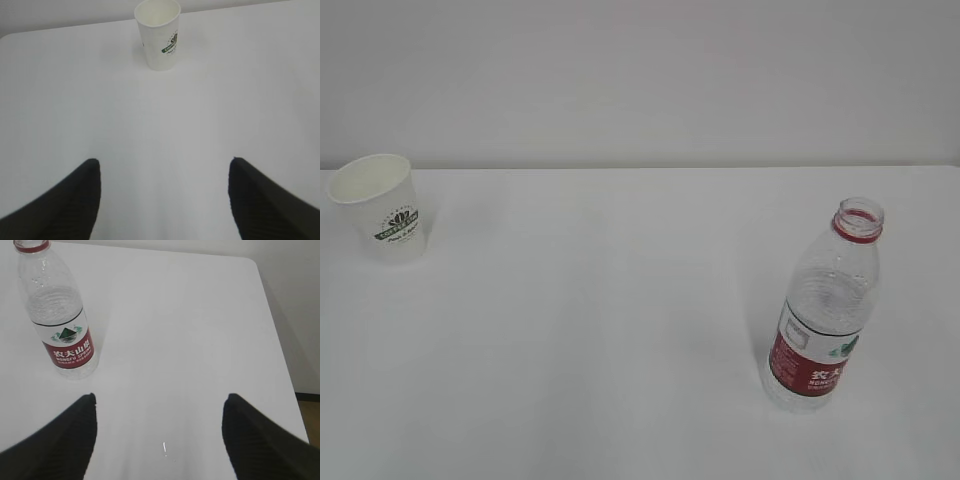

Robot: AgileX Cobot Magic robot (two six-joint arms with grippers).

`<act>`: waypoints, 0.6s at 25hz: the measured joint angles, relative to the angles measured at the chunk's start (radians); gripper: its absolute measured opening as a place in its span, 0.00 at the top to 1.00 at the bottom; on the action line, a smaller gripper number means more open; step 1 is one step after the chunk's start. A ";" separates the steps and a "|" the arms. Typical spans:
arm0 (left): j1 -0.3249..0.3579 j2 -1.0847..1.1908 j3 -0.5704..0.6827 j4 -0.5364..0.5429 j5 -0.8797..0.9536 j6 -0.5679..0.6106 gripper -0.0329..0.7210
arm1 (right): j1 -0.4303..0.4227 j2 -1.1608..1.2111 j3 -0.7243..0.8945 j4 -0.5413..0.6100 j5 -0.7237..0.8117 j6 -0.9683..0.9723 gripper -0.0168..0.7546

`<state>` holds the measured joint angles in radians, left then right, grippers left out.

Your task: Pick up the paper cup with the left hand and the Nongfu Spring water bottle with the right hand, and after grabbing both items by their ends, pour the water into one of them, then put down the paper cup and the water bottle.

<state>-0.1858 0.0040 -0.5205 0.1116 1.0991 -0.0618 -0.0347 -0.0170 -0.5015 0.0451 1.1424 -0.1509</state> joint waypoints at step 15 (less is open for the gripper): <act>0.000 0.000 0.000 0.000 0.000 0.000 0.19 | 0.000 0.000 0.000 0.000 0.000 0.000 0.22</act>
<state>-0.1858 0.0040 -0.5205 0.1116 1.0991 -0.0618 -0.0347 -0.0170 -0.5015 0.0451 1.1424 -0.1509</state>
